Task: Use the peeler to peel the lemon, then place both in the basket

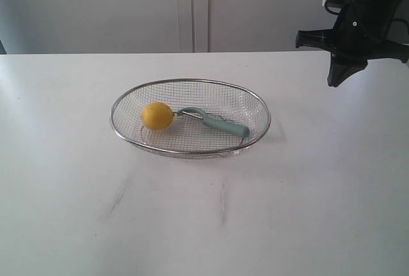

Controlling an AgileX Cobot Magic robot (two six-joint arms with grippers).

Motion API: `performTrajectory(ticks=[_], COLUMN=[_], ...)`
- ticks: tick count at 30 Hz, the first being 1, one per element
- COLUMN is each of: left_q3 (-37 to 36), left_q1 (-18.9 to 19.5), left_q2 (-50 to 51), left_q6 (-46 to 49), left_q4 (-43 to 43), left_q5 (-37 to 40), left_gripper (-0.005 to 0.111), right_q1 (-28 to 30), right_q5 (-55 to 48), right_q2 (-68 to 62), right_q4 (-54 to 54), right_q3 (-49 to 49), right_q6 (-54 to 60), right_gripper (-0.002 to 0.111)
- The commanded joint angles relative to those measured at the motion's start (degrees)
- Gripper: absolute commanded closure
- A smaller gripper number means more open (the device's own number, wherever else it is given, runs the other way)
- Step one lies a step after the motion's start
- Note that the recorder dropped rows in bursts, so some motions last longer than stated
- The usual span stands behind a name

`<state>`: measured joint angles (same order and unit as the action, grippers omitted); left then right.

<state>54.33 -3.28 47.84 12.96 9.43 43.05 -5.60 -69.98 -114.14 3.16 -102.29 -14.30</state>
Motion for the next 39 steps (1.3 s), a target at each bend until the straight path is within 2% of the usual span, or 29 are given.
performTrajectory(ticks=[1, 8, 16, 27, 33, 39], left_q3=[-5.5, -14.9, -21.2, -34.7, -36.7, -42.1], left_q1=[0.3, 0.3, 0.3, 0.3, 0.3, 0.3], left_q2=[-4.2, -11.0, -18.9, -33.0, -39.4, -44.8], left_q6=[1.4, 1.4, 1.5, 1.5, 1.5, 1.5], left_q4=[0.3, 0.3, -0.6, -2.2, -2.5, -3.6], left_q5=[-3.5, -12.4, -13.0, -16.0, -16.1, -16.0], left_gripper=[0.107, 0.107, 0.107, 0.107, 0.107, 0.107], right_q1=[0.4, 0.4, 0.4, 0.4, 0.4, 0.4], right_q5=[0.0, 0.0, 0.0, 0.0, 0.0, 0.0], right_q2=[0.5, 0.5, 0.5, 0.5, 0.5, 0.5], right_q4=[-0.3, -0.3, -0.3, -0.3, -0.3, -0.3], right_q3=[-0.5, -0.5, -0.5, -0.5, -0.5, -0.5], right_q6=[-0.1, -0.1, -0.1, -0.1, -0.1, -0.1], right_gripper=[0.108, 0.108, 0.108, 0.108, 0.108, 0.108])
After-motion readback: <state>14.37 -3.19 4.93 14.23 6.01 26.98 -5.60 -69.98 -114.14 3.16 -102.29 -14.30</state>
